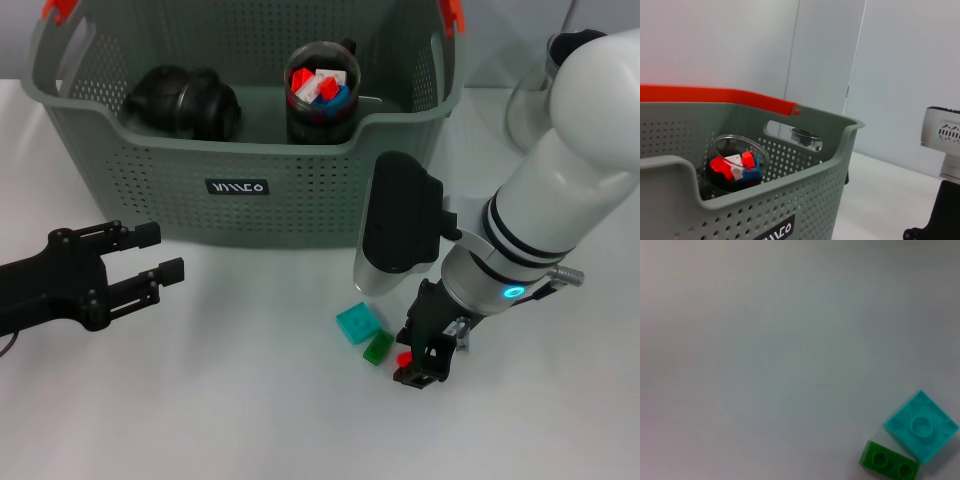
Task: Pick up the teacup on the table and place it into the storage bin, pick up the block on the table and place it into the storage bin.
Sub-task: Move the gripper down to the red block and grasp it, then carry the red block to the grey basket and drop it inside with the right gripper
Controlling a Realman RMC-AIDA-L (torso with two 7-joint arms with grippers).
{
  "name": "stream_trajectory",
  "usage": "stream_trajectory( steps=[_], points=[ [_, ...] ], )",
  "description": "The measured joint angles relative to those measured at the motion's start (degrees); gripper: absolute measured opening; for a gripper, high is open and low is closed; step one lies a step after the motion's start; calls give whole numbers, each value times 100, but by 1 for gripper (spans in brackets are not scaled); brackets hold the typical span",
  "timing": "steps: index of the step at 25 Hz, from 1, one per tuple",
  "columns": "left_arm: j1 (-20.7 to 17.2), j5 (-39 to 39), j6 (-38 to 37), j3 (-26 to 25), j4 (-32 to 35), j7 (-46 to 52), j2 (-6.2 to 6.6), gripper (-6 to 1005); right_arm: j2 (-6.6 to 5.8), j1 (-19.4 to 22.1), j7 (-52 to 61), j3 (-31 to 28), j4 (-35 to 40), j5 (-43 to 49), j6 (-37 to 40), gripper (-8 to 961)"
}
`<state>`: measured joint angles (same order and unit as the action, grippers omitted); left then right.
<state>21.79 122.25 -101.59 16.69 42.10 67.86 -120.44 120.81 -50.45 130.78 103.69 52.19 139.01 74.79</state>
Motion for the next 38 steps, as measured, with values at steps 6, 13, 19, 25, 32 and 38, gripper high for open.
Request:
stream_trajectory(
  steps=[6,13,19,25,32,38],
  points=[
    [0,0,45,0,0,0,-5,563,3,0,0,24,1,-18,26,348],
    [0,0,87,1,-7,0,-14,563,3,0,41,7,2,-6,-19,334],
    [0,-17,88,1,-9,2,-14,563,-3,-4,67,22,2,6,15,278],
    [6,-26,88,1,-9,8,-14,563,-25,-8,107,-28,35,-13,78,195],
    [1,-26,87,-33,-9,9,-14,563,-45,21,157,-225,250,4,308,195],
    [0,-30,87,-80,-9,9,-7,563,-65,510,-287,-1551,1333,-87,1202,196]
  ],
)
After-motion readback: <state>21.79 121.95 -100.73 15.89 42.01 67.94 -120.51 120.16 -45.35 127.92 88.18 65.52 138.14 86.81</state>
